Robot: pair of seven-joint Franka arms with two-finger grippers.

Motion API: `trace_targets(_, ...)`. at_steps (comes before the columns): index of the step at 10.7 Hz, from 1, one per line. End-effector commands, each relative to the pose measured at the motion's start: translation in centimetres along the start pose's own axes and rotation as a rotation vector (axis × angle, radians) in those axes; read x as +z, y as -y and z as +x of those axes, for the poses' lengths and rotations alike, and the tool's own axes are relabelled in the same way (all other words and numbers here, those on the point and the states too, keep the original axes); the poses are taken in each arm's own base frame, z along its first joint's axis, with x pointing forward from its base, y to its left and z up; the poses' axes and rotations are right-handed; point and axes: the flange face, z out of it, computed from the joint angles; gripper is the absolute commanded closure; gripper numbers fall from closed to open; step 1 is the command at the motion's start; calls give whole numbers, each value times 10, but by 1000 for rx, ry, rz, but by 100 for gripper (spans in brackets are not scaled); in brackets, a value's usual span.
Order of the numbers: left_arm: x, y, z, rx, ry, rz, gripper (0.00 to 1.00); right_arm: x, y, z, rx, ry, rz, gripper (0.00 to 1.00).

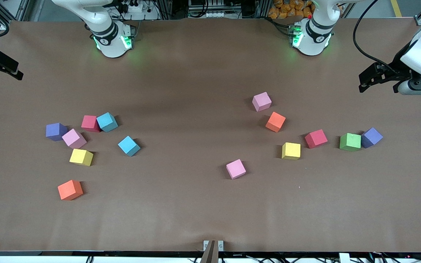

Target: Form number 2 with 11 blocks

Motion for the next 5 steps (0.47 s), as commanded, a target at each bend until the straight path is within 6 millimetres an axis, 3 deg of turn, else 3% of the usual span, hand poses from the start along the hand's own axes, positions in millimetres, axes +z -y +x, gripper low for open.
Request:
trace_targets(1,-2,3,-9,-1,12,-17,0,-2,0,4,11,-1,-15,0)
trace_targets(3,1,-2,-8,26,14,-8,0,-2,0,4,11,-1,-14,0)
trace_targets(5,29,-14,-10,34,66,-13,0,-2,0,4,11,-1,-14,0)
